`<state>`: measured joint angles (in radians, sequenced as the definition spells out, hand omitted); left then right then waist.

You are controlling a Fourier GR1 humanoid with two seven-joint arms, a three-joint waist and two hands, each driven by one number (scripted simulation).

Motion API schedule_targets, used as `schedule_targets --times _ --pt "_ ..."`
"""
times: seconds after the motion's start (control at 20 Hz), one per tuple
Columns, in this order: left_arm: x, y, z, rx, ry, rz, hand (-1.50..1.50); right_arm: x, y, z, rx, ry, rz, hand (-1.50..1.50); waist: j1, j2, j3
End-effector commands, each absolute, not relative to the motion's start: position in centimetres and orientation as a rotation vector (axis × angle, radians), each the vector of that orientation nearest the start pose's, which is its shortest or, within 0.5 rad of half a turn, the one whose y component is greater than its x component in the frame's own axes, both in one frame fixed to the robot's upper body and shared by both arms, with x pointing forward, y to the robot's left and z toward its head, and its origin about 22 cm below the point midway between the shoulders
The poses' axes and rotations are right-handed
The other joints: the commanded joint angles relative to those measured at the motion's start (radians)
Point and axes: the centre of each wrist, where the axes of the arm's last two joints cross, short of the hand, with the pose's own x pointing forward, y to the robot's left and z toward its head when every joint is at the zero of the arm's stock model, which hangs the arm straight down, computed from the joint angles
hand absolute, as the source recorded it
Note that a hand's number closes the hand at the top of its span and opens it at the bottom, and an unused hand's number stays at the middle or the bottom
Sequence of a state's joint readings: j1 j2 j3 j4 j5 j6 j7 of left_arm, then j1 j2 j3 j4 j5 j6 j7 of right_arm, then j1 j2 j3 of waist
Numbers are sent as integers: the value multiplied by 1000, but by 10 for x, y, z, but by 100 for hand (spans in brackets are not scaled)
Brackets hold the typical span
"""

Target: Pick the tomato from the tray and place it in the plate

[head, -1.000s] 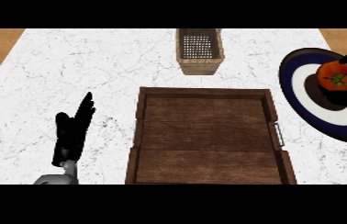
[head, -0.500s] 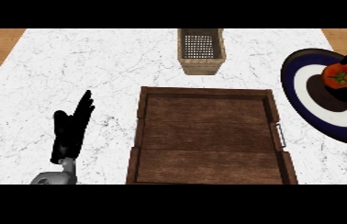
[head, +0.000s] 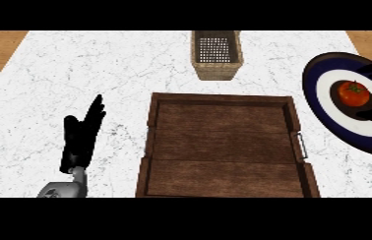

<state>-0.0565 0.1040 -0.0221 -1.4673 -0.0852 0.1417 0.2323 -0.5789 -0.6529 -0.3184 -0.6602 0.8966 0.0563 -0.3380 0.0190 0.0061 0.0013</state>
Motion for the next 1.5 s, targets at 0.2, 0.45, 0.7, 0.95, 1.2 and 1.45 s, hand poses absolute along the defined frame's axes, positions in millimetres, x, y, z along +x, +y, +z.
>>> schedule_targets --times 0.2,0.45,0.7,0.95,1.2,1.45 --pt "255 241 -6 226 -1283 -24 0 346 -470 92 -708 -1657 708 -150 -16 -5 2" --pt "251 253 -9 257 -1289 -32 0 334 -488 88 -522 -1832 369 -150 -27 -8 0" --pt "249 238 -11 249 -1282 -45 0 312 -529 113 -415 -1828 317 -150 -12 -3 0" --pt "247 243 -2 247 -1301 -45 0 306 -523 76 -377 -1818 324 -150 0 -1 1" --pt "255 246 -3 222 -1289 -51 0 275 -550 75 -362 -1862 355 -150 -1 2 2" --pt "263 249 -3 230 -1290 -45 0 293 -531 64 -397 -1855 346 -150 -3 1 1"
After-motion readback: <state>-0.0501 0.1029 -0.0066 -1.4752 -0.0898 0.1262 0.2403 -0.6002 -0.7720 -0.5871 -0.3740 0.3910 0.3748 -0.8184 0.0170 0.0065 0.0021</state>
